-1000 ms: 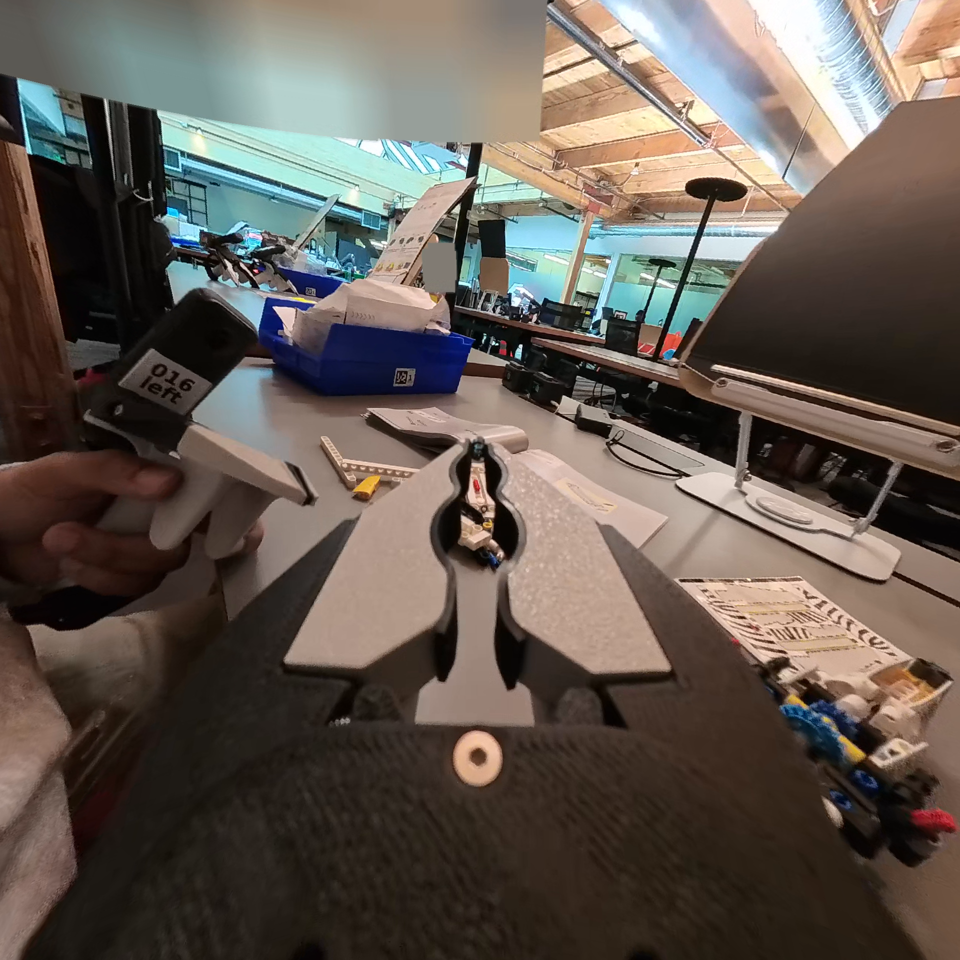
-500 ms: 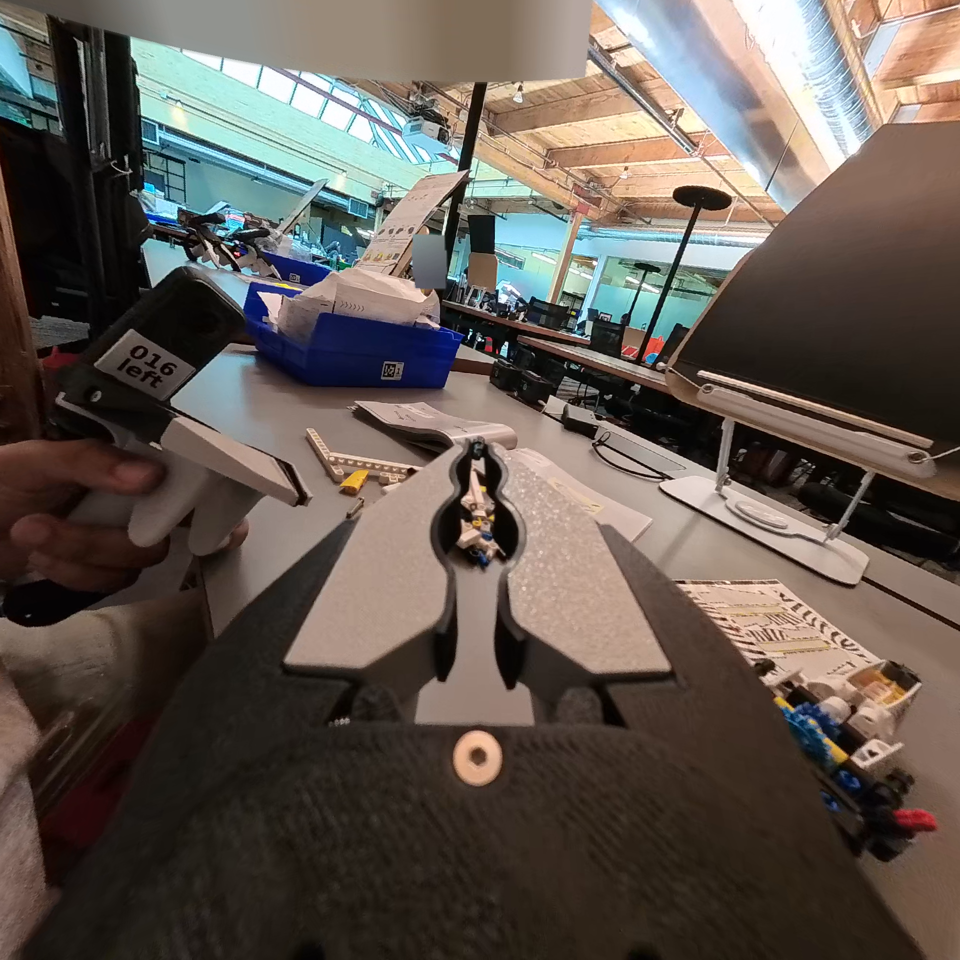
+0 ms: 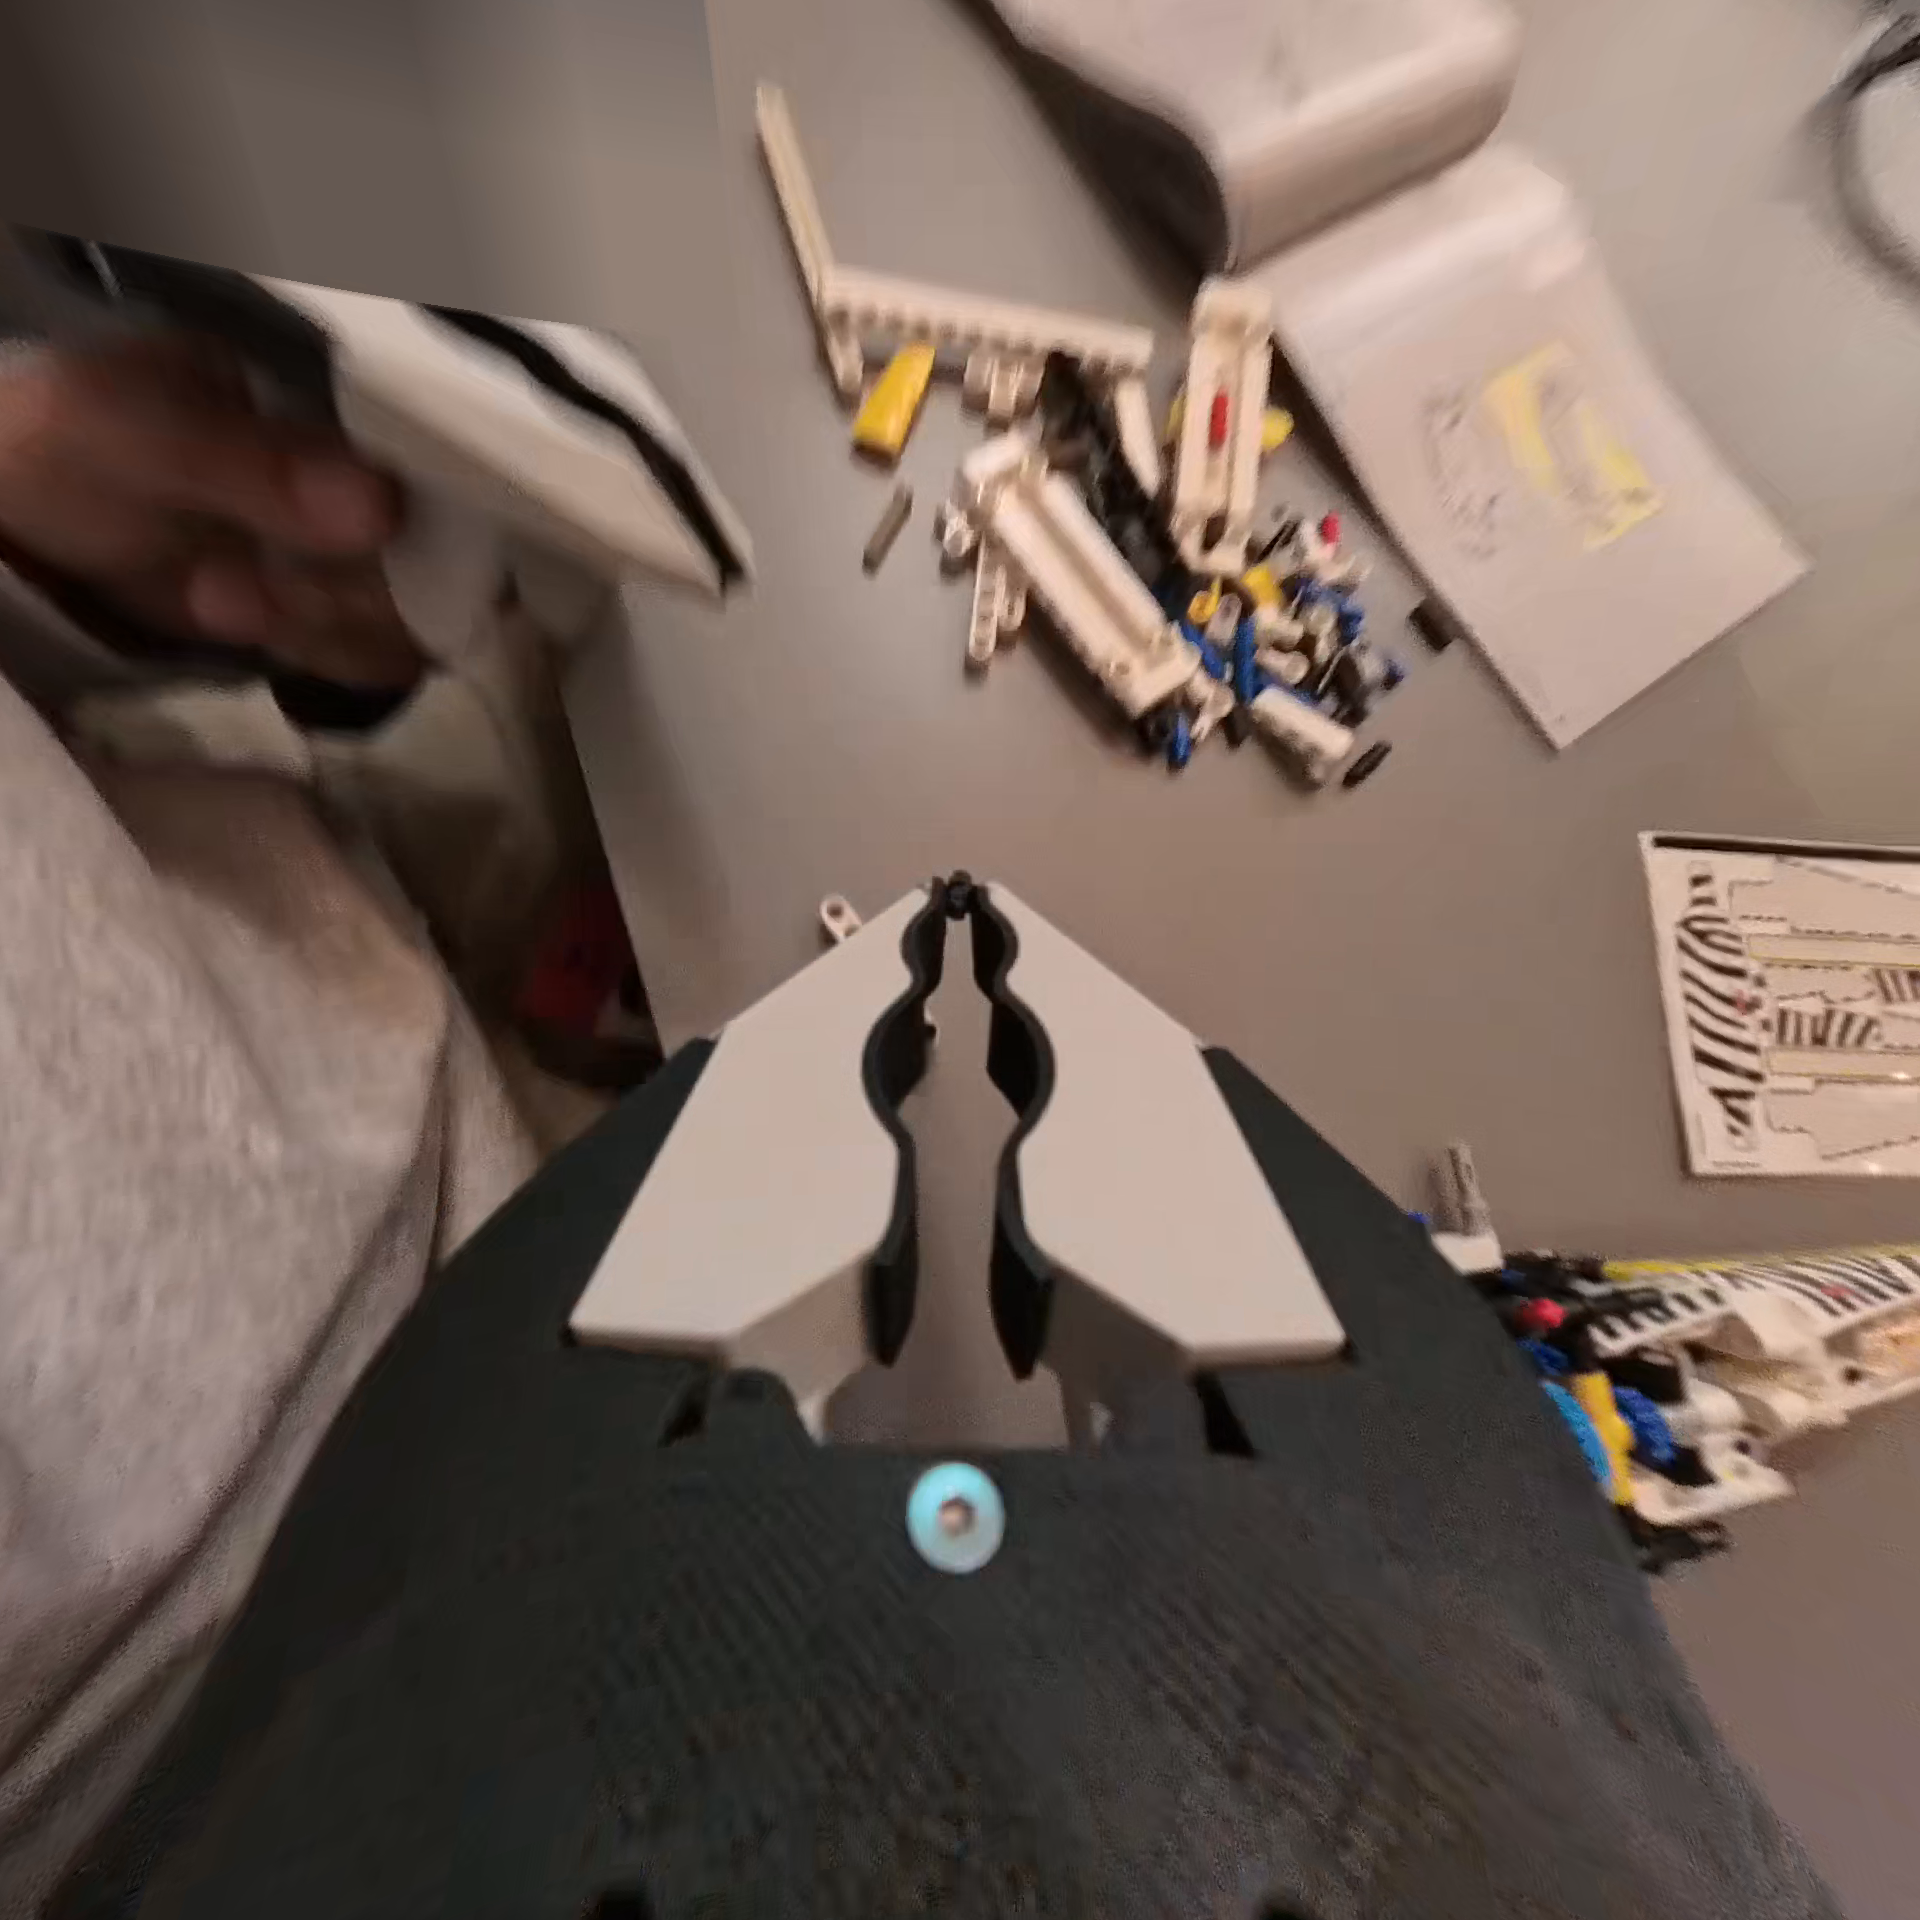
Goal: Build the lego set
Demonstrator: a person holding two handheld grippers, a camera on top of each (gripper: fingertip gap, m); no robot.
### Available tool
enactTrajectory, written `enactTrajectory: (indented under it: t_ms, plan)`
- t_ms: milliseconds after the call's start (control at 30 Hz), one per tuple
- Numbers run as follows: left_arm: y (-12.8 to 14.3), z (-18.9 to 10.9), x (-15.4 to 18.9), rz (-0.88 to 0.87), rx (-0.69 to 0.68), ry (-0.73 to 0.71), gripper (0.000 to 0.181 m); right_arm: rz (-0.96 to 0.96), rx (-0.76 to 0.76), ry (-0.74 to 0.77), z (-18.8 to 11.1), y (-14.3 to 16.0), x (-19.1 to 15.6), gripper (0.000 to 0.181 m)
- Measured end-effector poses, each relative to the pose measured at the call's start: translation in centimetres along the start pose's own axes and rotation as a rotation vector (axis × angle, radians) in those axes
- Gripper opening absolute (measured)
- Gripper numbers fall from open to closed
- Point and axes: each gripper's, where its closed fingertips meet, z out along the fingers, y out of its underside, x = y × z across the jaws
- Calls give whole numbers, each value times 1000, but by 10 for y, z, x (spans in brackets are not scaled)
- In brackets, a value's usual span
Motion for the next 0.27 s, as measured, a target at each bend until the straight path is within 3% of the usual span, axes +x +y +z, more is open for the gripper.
enactTrajectory:
  t_ms: [267]
  plan:
    - [-59,-54,-37,-43,295,-144,1,-193,-359,-47,23,25,-9,2]
